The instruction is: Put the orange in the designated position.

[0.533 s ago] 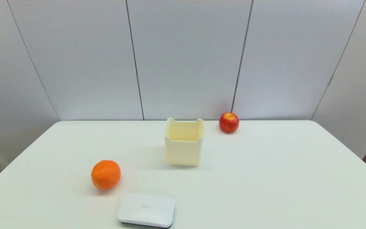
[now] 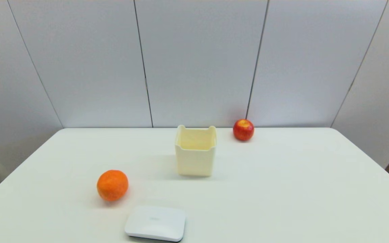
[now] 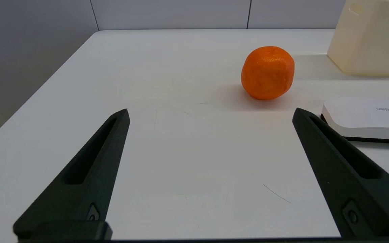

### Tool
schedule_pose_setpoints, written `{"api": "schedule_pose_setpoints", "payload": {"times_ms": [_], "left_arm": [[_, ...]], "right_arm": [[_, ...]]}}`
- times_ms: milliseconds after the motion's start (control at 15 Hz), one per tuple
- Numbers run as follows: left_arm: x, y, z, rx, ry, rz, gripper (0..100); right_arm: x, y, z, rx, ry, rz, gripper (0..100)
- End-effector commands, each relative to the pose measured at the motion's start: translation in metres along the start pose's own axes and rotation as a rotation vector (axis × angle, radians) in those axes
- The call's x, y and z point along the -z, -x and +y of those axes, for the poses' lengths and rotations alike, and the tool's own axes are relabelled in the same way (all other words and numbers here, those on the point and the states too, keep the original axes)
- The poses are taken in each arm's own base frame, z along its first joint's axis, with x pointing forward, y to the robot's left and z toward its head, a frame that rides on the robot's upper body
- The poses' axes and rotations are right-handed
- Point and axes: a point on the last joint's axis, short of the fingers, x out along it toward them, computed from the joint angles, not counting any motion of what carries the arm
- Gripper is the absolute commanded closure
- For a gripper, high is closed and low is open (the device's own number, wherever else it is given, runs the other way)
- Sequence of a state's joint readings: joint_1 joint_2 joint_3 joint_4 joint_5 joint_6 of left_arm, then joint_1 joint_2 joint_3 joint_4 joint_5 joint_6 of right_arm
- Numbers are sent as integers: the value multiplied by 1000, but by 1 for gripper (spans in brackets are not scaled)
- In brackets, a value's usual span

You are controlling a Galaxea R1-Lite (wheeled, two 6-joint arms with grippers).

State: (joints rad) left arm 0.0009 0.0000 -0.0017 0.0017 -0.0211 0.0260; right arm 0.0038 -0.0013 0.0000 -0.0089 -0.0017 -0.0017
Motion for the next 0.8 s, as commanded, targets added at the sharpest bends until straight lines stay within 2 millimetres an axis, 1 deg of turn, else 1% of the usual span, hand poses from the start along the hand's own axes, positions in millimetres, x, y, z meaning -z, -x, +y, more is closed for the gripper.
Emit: {"api": "schedule_pose_setpoints", "payload": {"times_ms": [67, 600, 667, 800], "left_arm": [[0, 0, 0, 0, 0, 0, 0], [-1, 0, 0, 3, -15, -2, 0], [-10, 2, 0, 3, -27, -22, 0], [-49, 1, 1, 22, -60, -43, 0]], "right_arm": [[0, 0, 0, 1, 0, 3, 0], [0, 0, 0, 1, 0, 3, 0], [0, 0, 0, -1, 0, 3, 0], [0, 0, 0, 1, 0, 3, 0]]}}
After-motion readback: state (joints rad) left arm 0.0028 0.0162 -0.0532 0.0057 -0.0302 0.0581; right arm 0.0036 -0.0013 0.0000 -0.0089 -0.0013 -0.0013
